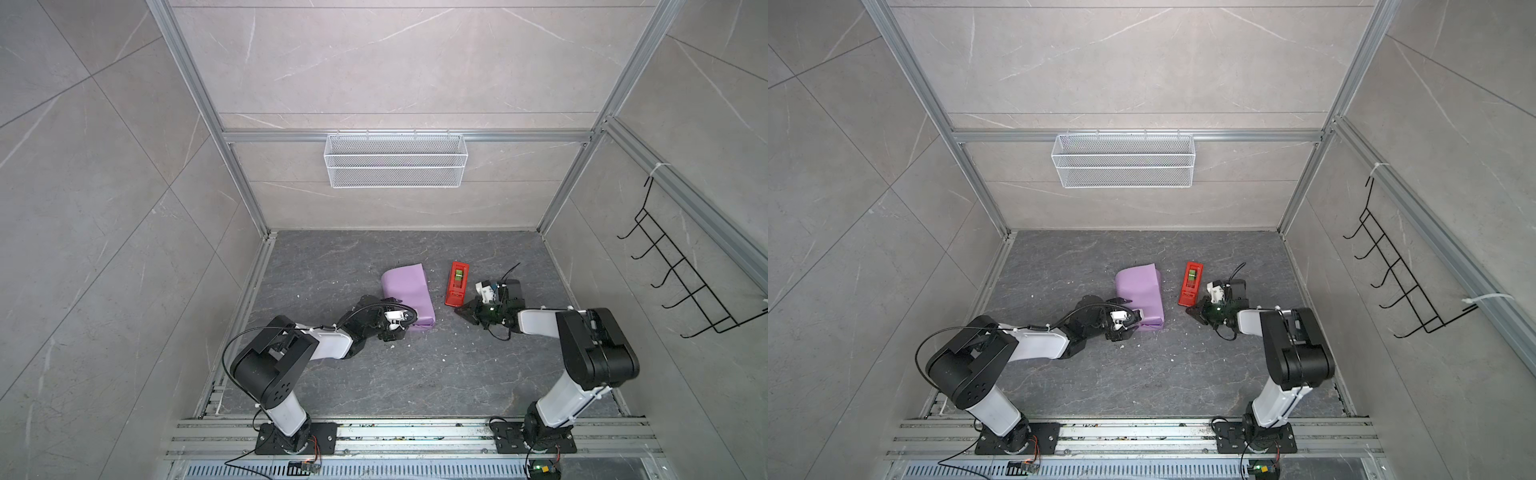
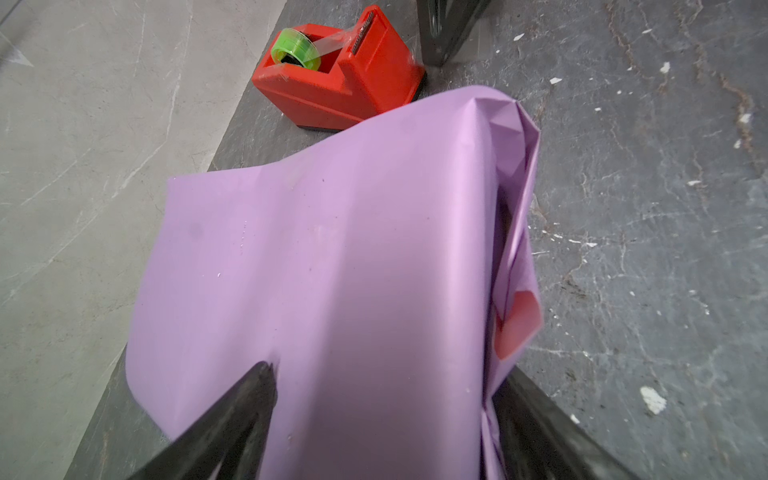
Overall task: Wrap the gift box in paper
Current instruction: 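Carry the tape strip with the right gripper toward the box's loose paper edge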
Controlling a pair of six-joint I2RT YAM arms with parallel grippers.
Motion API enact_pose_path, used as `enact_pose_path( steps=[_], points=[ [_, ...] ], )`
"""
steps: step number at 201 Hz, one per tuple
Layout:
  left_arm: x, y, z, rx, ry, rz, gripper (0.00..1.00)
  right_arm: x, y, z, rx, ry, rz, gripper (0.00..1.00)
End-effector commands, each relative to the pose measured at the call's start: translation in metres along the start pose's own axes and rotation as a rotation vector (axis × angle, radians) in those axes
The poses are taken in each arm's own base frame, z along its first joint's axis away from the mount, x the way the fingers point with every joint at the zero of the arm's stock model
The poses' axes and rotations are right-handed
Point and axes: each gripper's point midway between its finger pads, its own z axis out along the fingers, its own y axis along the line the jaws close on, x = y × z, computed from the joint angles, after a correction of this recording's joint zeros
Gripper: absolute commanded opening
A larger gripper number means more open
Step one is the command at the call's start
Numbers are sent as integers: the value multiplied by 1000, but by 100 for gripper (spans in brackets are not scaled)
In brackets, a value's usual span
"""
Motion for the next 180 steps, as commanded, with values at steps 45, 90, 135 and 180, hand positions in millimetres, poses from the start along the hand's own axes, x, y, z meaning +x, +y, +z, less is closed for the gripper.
enact_pose_path(
  steps=[45,90,135,180],
  points=[
    [9,-7,4,41,29,-42,83,58,87,-6,-161,41,-460,0],
    [8,-7,4,40,27,-43,83,85,124,17,-263,63,-566,0],
    [8,-7,4,40,28,-45,83,104,143,46,-302,90,-641,0],
    [8,-8,5,45,28,-47,83,104,148,59,-310,56,-713,0]
  ],
)
